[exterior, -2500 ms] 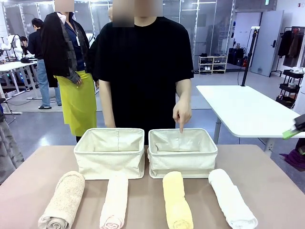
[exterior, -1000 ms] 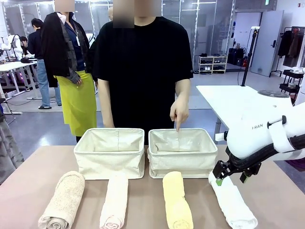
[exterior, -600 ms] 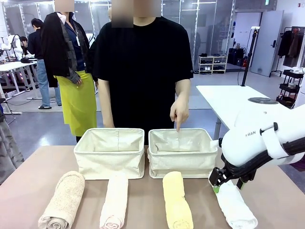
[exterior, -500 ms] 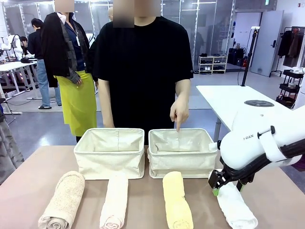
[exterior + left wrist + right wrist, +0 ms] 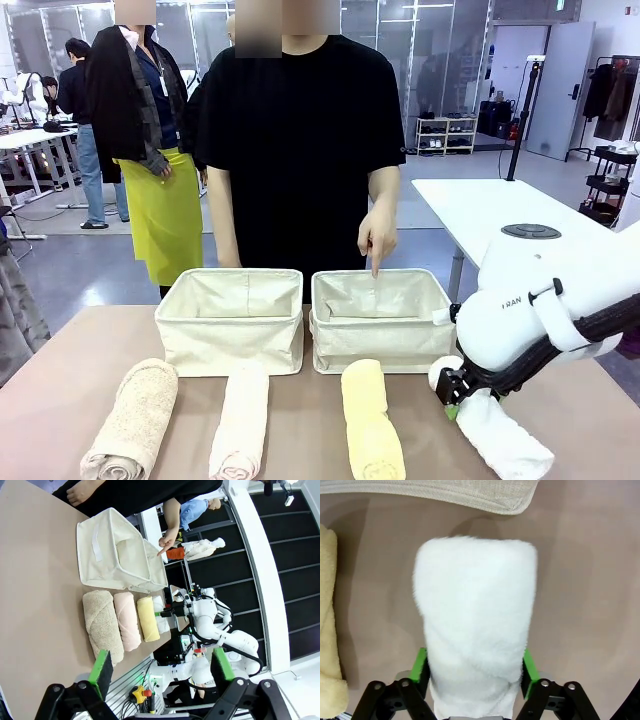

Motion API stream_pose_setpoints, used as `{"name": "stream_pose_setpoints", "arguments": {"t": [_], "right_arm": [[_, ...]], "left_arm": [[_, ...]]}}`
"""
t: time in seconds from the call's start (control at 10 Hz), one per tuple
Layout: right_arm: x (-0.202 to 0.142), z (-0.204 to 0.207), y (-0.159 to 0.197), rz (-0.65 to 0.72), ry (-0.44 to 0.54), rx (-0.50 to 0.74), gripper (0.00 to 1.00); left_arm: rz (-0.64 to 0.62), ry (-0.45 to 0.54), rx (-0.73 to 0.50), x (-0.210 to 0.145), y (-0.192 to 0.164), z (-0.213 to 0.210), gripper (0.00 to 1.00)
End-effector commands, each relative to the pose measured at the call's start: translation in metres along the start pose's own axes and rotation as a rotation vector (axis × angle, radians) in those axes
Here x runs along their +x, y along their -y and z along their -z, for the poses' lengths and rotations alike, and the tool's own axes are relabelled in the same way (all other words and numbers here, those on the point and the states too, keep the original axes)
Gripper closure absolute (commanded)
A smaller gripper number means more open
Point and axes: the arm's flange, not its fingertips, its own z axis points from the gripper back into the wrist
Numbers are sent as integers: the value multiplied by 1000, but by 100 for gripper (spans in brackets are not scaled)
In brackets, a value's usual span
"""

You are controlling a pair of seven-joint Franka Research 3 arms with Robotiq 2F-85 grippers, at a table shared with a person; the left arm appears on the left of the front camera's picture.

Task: Divide the towels into two baskets.
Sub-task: Pick up one hotel-folded towel and place it in the Fabric basket indicated by the person.

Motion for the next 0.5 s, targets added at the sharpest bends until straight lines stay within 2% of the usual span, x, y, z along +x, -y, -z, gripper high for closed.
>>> {"name": "stream_pose_setpoints", "arguments": {"t": [0.0, 0.1, 0.4], "right_arm": [[-66, 19, 0, 38, 36, -19, 38], [-66, 19, 1, 37, 38, -20, 45], [-67, 11, 0, 20, 46, -23, 78]], "left_arm": [[5, 7, -7, -1, 1, -3, 0], [5, 7, -7, -1, 1, -3, 0], [5, 7, -7, -1, 1, -3, 0]]}}
